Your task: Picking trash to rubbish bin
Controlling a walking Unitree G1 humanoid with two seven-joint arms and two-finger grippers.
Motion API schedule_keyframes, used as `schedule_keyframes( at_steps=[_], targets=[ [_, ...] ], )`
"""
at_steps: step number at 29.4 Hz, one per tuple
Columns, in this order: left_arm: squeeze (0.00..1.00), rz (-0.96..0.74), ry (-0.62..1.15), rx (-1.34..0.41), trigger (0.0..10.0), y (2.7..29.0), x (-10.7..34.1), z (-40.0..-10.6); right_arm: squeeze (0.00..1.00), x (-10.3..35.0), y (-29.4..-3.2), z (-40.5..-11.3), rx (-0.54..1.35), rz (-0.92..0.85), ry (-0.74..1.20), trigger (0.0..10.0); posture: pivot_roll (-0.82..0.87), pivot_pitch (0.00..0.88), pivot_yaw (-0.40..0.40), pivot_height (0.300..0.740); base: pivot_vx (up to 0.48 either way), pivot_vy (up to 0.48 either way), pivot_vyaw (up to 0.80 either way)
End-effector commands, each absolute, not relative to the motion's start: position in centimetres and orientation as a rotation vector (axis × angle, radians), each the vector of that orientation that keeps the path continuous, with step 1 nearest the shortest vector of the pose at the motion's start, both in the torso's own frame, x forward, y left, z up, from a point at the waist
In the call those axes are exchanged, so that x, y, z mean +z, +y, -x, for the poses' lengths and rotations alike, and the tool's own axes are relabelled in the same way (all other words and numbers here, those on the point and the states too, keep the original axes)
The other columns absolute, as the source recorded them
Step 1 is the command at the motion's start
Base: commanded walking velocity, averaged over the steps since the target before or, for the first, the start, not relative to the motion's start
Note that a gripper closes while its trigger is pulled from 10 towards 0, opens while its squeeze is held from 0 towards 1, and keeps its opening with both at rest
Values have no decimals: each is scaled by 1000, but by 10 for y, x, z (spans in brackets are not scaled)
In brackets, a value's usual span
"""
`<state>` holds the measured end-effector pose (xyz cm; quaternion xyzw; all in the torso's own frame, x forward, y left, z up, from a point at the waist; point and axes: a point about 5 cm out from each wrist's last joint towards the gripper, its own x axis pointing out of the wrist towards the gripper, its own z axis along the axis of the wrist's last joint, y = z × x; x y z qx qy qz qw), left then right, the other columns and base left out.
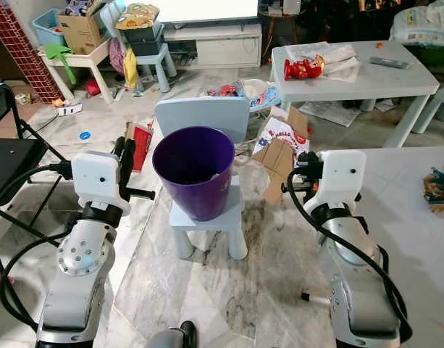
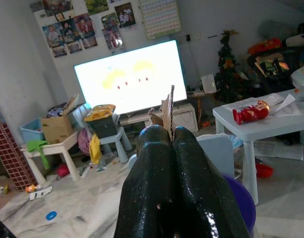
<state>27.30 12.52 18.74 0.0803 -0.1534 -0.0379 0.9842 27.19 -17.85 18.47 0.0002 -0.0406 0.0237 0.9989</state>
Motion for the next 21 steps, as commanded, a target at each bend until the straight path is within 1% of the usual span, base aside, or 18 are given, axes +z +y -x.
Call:
schedule_keyframes(
  at_steps=[1, 6, 21],
  targets=[
    [0, -157, -318, -62, 0, 128, 191, -273, 0, 188, -179, -271, 55, -4, -95, 0, 5, 107, 31, 740, 0, 0, 0],
    [0, -152, -317, -59, 0, 128, 192, -274, 0, 188, -178, -271, 68, 4, -97, 0, 3, 108, 31, 740, 0, 0, 0],
    [0, -135, -299, -73, 0, 125, 191, -276, 0, 187, -175, -270, 91, 16, -94, 0, -4, 110, 34, 740, 0, 0, 800]
  ],
)
